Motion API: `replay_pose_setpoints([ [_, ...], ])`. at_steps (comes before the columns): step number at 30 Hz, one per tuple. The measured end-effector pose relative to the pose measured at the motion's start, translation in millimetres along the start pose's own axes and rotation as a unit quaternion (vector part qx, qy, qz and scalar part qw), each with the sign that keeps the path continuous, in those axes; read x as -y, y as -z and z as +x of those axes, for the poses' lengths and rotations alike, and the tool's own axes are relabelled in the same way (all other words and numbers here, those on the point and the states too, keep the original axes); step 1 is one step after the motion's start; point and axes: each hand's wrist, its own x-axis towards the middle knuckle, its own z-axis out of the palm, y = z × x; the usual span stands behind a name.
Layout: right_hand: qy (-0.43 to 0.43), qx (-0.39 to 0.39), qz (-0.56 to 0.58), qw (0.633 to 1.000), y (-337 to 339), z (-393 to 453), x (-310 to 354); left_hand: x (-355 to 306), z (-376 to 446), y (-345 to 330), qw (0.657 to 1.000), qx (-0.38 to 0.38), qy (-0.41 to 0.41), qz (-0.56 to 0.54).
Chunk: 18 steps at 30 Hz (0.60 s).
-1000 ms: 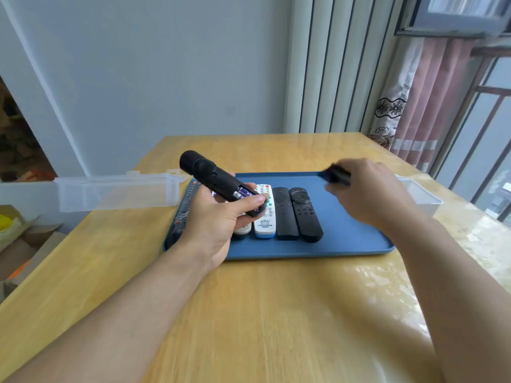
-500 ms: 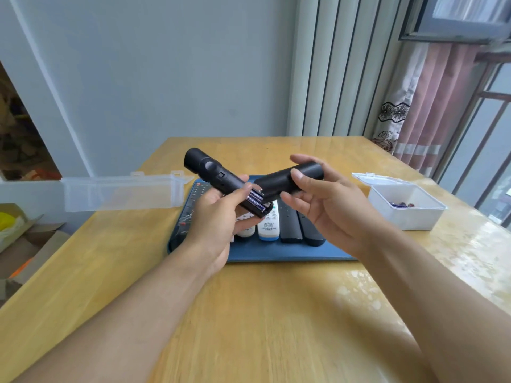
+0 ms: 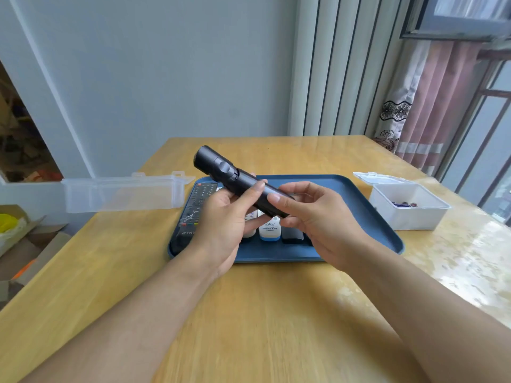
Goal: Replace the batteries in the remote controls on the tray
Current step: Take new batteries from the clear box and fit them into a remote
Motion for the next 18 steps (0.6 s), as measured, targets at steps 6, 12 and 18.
replay_pose_setpoints([
  [6,-0.022,-0.016,-0.061,0.998,0.9,2.3,-1.2,-0.7,1.5,2.4,0.999,-0.030,-0.034,0.024],
  [12,-0.114,0.103,0.017,0.988,3.7,-1.4,9.0,-2.0,5.7,7.4,0.997,-0.062,-0.048,0.015],
  [18,-0.113,0.111,0.069,0.985,5.2,0.1,9.3,-4.3,10.4,13.4,0.979,-0.164,-0.118,-0.032],
])
